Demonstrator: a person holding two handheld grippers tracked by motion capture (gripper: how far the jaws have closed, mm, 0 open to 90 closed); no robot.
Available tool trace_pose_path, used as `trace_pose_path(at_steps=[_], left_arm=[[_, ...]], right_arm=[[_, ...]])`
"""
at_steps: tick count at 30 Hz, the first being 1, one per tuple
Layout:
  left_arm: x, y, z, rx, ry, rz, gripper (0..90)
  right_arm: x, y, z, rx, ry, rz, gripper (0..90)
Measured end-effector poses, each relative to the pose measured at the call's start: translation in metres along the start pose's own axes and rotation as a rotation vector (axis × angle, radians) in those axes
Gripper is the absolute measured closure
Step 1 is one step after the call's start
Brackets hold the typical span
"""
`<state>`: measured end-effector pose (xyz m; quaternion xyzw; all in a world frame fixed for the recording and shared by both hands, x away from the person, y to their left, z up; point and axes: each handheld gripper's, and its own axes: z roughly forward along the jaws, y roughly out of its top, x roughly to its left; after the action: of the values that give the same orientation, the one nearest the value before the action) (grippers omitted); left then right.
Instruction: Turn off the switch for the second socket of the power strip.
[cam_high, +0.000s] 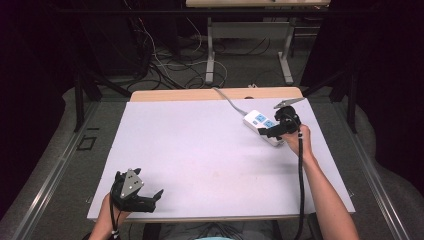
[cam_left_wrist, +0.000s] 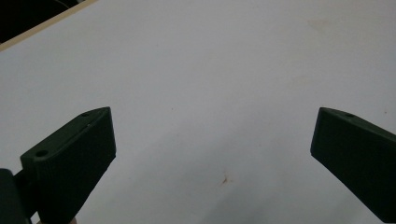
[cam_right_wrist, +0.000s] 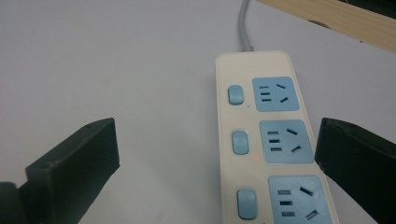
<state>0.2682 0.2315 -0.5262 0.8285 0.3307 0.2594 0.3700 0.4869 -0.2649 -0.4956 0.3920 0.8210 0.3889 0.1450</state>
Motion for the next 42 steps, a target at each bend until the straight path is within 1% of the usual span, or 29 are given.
trace_pose_path(at_steps=[1,2,3,4,5,6,7,9,10,11,12,15,17,20,21,23,24,25,28,29,31,32,33,34,36,39,40,41,42], left_arm=[[0.000,0.000,0.000,0.001,-0.001,0.000,0.0],[0.000,0.000,0.000,0.001,-0.001,-0.001,0.0],[0.000,0.000,0.000,0.000,0.000,-0.001,0.0],[0.000,0.000,0.000,0.001,0.000,-0.002,0.0],[0.001,0.000,0.000,0.002,0.004,0.005,0.0],[0.001,0.000,0.000,0.001,0.003,0.005,0.0],[0.001,0.000,0.000,0.003,0.004,0.008,0.0],[0.000,0.000,0.000,0.001,0.004,0.008,0.0],[0.000,0.000,0.000,0.001,0.004,0.007,0.0],[0.000,0.000,0.000,0.001,0.004,0.007,0.0],[0.001,0.000,0.000,0.002,0.003,0.007,0.0],[0.001,0.000,0.000,0.003,0.003,0.009,0.0],[0.001,0.000,0.000,0.004,0.003,0.009,0.0],[0.001,0.000,0.000,0.004,0.004,0.010,0.0],[0.001,0.000,0.000,0.004,0.003,0.009,0.0],[0.001,0.000,0.000,0.003,0.004,0.007,0.0],[0.001,0.000,0.000,0.003,0.003,0.006,0.0],[0.001,0.000,0.000,0.004,0.003,0.009,0.0],[0.001,0.001,0.000,0.003,0.002,0.010,0.0],[0.001,0.000,0.000,0.003,0.001,0.009,0.0],[0.001,0.000,0.000,0.003,0.001,0.009,0.0],[0.001,0.000,0.000,0.001,0.003,0.010,0.0],[0.000,0.000,0.000,0.000,-0.006,-0.003,0.0],[0.001,0.000,0.000,-0.001,-0.004,-0.002,0.0],[0.001,0.000,0.000,-0.001,-0.004,-0.003,0.0],[0.001,0.000,0.000,-0.001,-0.004,-0.003,0.0],[0.001,0.000,0.000,-0.001,-0.004,-0.003,0.0],[0.001,0.000,0.000,-0.001,-0.004,-0.004,0.0],[0.001,0.000,0.001,0.000,-0.010,-0.007,0.0]], right_arm=[[0.000,0.001,0.001,0.000,0.004,0.008,0.0],[0.000,0.001,0.002,-0.001,-0.002,0.001,0.0],[0.001,0.002,0.003,0.006,-0.002,0.014,0.0],[0.000,0.002,0.004,0.009,0.000,0.009,0.0],[0.001,0.002,0.005,0.015,-0.006,0.023,0.0],[-0.001,0.003,0.006,0.003,-0.006,0.002,0.0],[-0.002,0.003,0.007,0.001,-0.008,0.004,0.0],[-0.002,0.003,0.007,0.003,-0.006,0.017,0.0],[-0.003,0.003,0.008,0.002,-0.015,0.016,0.0],[-0.004,0.003,0.008,0.004,-0.010,0.013,0.0],[-0.003,0.003,0.008,0.007,-0.012,0.036,0.0],[-0.007,0.003,0.009,-0.009,-0.011,0.026,0.0],[-0.007,0.004,0.010,-0.001,-0.012,0.047,0.0],[-0.008,0.004,0.012,-0.001,-0.012,0.053,0.0],[-0.010,0.004,0.013,-0.003,-0.016,0.044,0.0],[-0.010,0.004,0.014,-0.001,-0.020,0.053,0.7],[-0.010,0.004,0.015,-0.003,-0.017,0.059,2.6],[-0.011,0.004,0.015,-0.020,-0.021,0.043,5.4],[-0.011,0.003,0.014,-0.014,-0.025,0.054,17.0],[-0.011,0.003,0.015,-0.017,-0.027,0.053,17.7],[-0.011,0.002,0.015,-0.014,-0.036,0.062,25.8],[-0.011,0.002,0.015,-0.019,-0.034,0.057,28.3],[-0.012,0.002,0.015,-0.021,-0.034,0.055,31.8],[-0.012,0.002,0.015,-0.024,-0.041,0.049,38.0],[-0.012,0.001,0.015,-0.024,-0.051,0.052,44.7],[-0.013,0.001,0.016,-0.024,-0.048,0.052,57.6],[-0.012,0.001,0.016,-0.015,-0.045,0.066,62.1],[-0.012,0.000,0.016,-0.011,-0.044,0.055,65.7],[-0.012,0.000,0.016,-0.019,-0.047,0.057,70.2]])
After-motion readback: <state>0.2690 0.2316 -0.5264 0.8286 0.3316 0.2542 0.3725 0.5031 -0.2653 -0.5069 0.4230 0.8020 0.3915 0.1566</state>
